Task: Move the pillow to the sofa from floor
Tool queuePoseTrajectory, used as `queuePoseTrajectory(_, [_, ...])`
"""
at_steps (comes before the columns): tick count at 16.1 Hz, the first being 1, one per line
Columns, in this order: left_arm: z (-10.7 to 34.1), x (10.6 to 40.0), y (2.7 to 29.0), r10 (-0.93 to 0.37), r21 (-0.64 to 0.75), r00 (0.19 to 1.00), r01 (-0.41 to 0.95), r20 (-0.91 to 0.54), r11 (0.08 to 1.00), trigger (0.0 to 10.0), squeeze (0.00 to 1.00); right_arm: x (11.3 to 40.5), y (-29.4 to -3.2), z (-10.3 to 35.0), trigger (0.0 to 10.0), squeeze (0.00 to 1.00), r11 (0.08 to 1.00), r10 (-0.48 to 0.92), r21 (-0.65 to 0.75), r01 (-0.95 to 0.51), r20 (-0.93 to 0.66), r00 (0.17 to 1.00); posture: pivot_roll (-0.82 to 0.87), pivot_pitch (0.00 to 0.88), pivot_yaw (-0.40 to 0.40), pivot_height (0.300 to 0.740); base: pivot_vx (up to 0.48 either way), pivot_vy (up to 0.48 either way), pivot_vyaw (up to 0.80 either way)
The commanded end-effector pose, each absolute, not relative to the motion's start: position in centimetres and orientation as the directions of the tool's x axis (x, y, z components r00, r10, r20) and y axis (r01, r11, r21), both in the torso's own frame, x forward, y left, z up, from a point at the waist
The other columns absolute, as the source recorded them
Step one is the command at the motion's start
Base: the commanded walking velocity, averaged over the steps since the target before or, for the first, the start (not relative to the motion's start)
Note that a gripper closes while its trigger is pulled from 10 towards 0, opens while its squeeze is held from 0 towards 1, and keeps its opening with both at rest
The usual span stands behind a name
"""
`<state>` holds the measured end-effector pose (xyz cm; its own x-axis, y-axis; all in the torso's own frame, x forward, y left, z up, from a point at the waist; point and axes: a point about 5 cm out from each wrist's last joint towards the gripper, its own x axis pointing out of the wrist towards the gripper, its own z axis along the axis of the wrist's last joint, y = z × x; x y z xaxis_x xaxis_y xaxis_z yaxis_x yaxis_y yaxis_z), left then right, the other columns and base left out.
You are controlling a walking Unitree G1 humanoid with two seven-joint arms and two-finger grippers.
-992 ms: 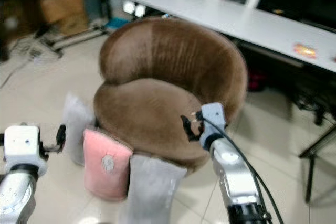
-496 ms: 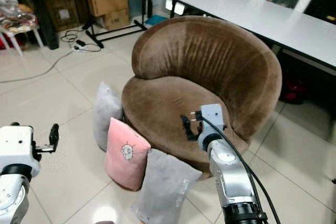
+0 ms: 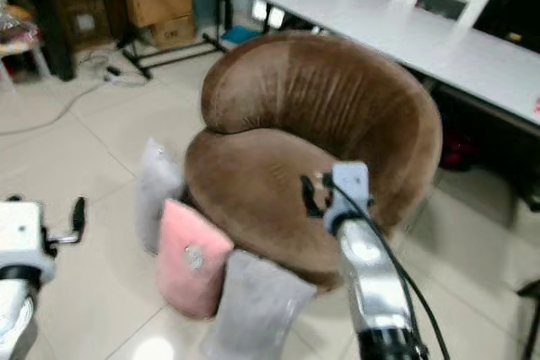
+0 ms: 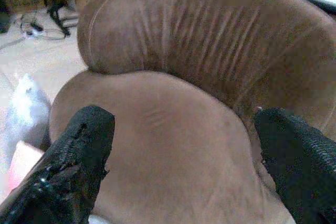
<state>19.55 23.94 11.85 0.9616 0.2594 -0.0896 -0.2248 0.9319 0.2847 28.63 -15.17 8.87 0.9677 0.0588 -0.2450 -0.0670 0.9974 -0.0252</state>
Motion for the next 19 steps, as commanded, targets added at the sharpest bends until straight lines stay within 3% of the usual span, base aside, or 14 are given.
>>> queuePoseTrajectory(1, [11.9,19.8,23.2,0.226,0.271,0.97,-0.196,-0.085,0.943,10.0,0.0,28.5,-16.4,8.5,10.0,0.0,0.998,0.009,-0.061,-0.026,-0.264,0.964,0.09,0.0,-0.095,0.74,0.36,0.0,0.0])
queuePoseTrajectory(4, [11.8,19.8,23.1,0.225,0.275,0.971,-0.195,-0.082,0.942,10.0,0.0,28.4,-16.8,8.7,10.0,0.0,0.997,-0.005,-0.074,-0.015,-0.26,0.965,0.08,0.0,-0.097,0.74,0.214,0.0,0.53])
queuePoseTrajectory(10, [11.3,19.5,22.8,0.215,0.308,0.973,-0.179,-0.087,0.934,10.0,0.0,28.5,-17.2,8.3,10.0,0.0,0.998,0.011,-0.054,-0.028,-0.286,0.958,0.08,0.0,-0.105,0.74,0.0,0.0,0.0])
queuePoseTrajectory(19, [10.3,18.0,22.5,0.213,0.31,0.972,-0.174,-0.097,0.935,10.0,0.0,28.5,-16.4,8.1,10.0,0.0,0.993,0.083,-0.058,-0.104,-0.288,0.954,0.1,0.0,-0.144,0.681,0.0,0.0,0.0])
